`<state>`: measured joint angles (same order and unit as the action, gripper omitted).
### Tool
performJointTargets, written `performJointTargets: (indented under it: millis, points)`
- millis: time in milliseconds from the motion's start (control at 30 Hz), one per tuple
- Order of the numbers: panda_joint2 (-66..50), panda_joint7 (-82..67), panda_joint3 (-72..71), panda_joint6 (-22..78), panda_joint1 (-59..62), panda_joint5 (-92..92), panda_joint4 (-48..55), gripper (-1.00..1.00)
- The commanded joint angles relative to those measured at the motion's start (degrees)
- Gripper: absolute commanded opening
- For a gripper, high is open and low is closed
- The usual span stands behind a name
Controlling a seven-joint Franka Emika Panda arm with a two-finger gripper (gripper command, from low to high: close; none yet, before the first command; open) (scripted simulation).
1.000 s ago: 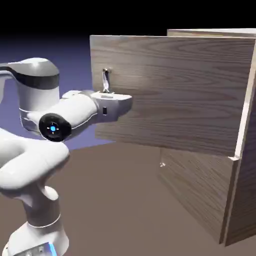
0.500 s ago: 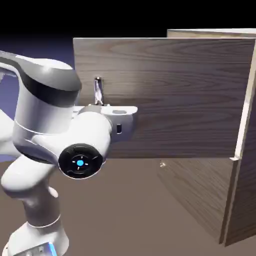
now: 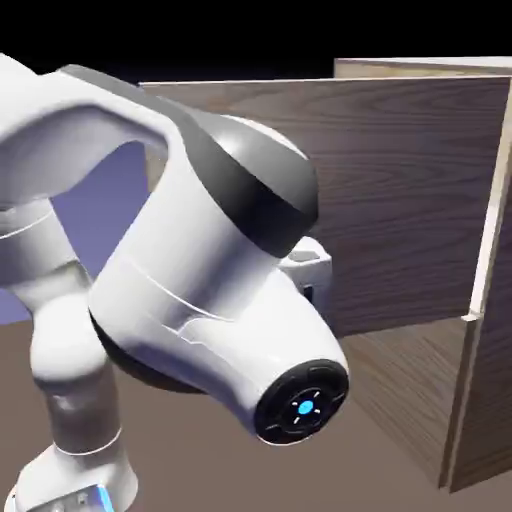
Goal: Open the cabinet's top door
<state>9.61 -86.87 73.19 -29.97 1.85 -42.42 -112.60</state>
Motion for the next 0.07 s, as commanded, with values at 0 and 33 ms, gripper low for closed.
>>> performJointTargets:
  millis: [0,33]
  points:
    - [-1.5,-1.4,2.1,1.2,-1.7,0.3,1.1,-1.0]
    - [-2.3,-2.2,4.2,1.9,-3.6,0.5,1.9,-1.0]
